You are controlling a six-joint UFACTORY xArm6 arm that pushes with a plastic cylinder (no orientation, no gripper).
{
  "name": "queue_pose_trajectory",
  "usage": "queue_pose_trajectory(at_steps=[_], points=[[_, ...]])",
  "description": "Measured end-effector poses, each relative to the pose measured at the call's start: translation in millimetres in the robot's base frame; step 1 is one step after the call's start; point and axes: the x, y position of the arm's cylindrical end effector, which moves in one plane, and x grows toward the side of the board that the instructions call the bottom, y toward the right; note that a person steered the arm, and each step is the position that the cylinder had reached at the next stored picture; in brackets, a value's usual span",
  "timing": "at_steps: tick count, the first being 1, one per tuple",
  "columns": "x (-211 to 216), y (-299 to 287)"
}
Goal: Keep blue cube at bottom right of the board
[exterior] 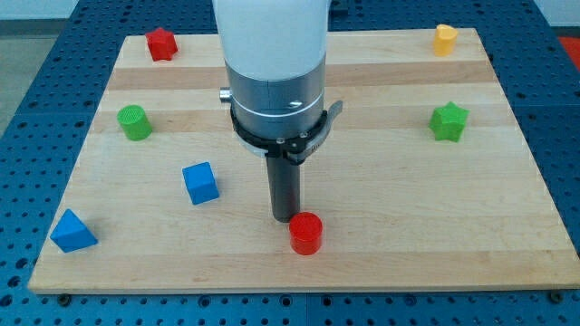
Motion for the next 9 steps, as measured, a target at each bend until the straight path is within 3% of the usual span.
queue_pose_trajectory(at_steps=[2, 6, 9], points=[[-1, -13], [7, -122], [-30, -153]])
